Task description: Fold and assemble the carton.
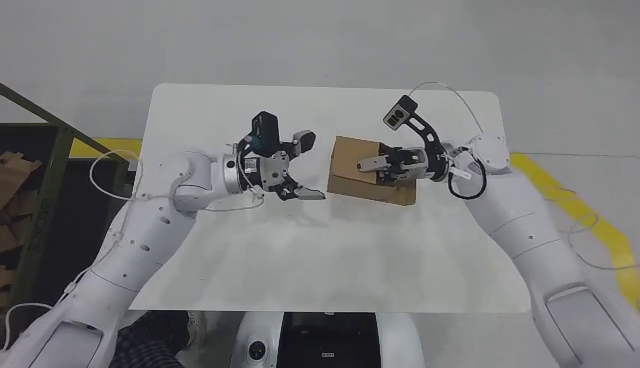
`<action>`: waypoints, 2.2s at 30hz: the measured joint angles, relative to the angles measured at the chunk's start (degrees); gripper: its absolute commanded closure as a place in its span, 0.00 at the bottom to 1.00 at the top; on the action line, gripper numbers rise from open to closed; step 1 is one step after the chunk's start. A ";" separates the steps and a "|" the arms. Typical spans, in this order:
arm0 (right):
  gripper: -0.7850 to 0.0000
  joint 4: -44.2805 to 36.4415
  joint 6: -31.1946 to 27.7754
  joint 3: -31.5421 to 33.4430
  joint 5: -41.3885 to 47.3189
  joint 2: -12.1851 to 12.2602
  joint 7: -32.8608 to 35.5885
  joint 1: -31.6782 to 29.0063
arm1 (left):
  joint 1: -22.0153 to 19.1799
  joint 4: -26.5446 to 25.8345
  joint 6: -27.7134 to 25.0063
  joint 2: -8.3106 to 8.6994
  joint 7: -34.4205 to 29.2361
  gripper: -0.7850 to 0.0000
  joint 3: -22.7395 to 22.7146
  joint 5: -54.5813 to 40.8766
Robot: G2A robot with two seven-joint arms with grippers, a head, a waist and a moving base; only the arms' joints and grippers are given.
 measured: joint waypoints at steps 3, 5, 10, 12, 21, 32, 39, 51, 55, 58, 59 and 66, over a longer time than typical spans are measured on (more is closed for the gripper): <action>1.00 0.13 0.01 0.11 -0.05 -0.36 0.01 -0.17 | -0.04 0.56 -0.15 -0.42 1.62 0.00 1.02 2.00; 1.00 0.03 0.08 0.20 -0.10 -0.58 0.08 -0.24 | -0.38 1.10 -0.17 -0.76 2.56 0.00 1.85 2.86; 1.00 -0.44 0.09 0.33 -0.40 -1.00 0.09 -0.45 | -1.73 3.32 -1.03 -1.60 3.13 0.00 4.15 2.29; 1.00 -0.48 0.09 0.32 -0.72 -1.13 0.09 -0.50 | -2.49 4.39 -1.51 -1.90 2.80 0.00 5.00 0.74; 1.00 -1.69 0.09 0.07 -1.40 -1.52 0.09 -0.78 | -4.35 5.70 -1.50 -2.34 -1.48 0.00 6.97 -3.29; 1.00 -2.08 0.09 -0.01 -1.04 -1.70 0.09 -1.00 | -3.97 5.75 -1.50 -2.01 -2.05 0.22 6.91 -4.19; 1.00 -2.11 0.09 -0.03 -0.83 -1.76 0.09 -1.05 | -3.64 5.72 -1.50 -1.66 -2.67 0.16 6.88 -5.19; 0.66 -1.80 0.09 0.09 -0.61 -1.92 0.09 -1.12 | -3.51 5.67 -1.50 -1.32 -3.85 0.47 7.32 -6.98; 0.61 -1.62 0.09 0.25 -0.51 -2.02 0.09 -1.20 | -3.58 5.86 -1.50 -1.27 -4.26 0.50 7.45 -7.72; 0.62 -1.60 0.09 0.37 -0.44 -2.10 0.09 -1.27 | -3.66 6.01 -1.50 -1.24 -4.69 0.51 7.57 -8.19; 0.62 -1.61 0.09 0.41 -0.41 -2.12 0.09 -1.30 | -3.70 6.07 -1.50 -1.24 -4.89 0.51 7.61 -8.39; 0.60 -1.68 0.09 0.73 -0.44 -2.21 0.09 -1.46 | -3.85 6.30 -1.50 -1.22 -5.72 0.51 7.72 -9.34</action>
